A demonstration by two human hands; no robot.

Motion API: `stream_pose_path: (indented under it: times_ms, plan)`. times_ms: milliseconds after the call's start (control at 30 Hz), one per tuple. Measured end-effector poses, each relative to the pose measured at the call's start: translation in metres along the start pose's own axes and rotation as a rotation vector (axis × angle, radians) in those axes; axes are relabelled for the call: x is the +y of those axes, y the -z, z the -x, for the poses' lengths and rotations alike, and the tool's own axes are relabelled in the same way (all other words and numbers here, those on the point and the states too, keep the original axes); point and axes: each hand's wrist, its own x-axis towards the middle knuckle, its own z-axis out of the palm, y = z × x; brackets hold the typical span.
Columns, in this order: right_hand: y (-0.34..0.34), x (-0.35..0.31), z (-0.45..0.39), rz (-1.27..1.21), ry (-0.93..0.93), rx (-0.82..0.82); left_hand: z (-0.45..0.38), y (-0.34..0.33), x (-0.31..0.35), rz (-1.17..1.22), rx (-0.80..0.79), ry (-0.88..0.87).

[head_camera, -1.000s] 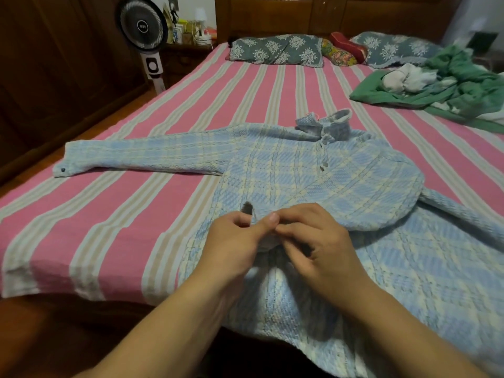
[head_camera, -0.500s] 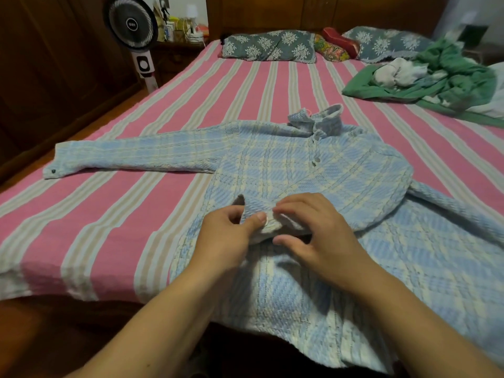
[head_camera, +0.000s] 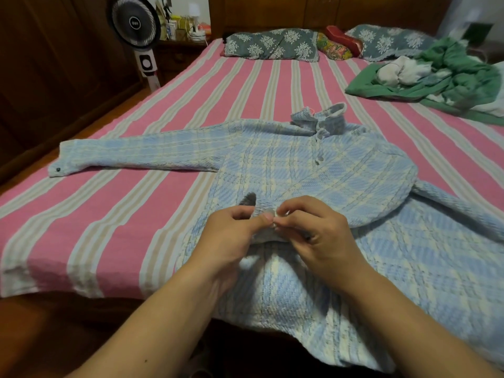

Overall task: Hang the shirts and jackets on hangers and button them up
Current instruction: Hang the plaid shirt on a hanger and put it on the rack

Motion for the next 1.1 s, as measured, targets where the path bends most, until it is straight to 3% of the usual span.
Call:
stream_pose_path:
  times_ms: [133,233,367,500,633,1100]
  plan:
    - [0.003,0.000,0.000,0.002,-0.001,0.014,0.000,0.005,0.000,-0.104,-0.051,0.005]
    - [0.004,0.001,0.000,-0.012,0.018,0.001,-0.001,0.009,0.001,-0.174,0.044,-0.018]
    - [-0.003,0.005,0.001,0.027,0.043,-0.029,0.004,0.006,0.002,-0.093,0.048,-0.020]
    - [-0.005,0.008,0.004,0.046,0.045,-0.023,0.008,0.004,0.002,-0.120,0.134,-0.128]
    - [-0.006,0.006,0.005,0.062,0.110,-0.034,0.011,0.001,0.000,-0.224,0.091,-0.244]
    - [-0.006,0.008,0.008,0.061,0.154,-0.063,0.000,0.004,-0.003,-0.066,0.133,-0.067]
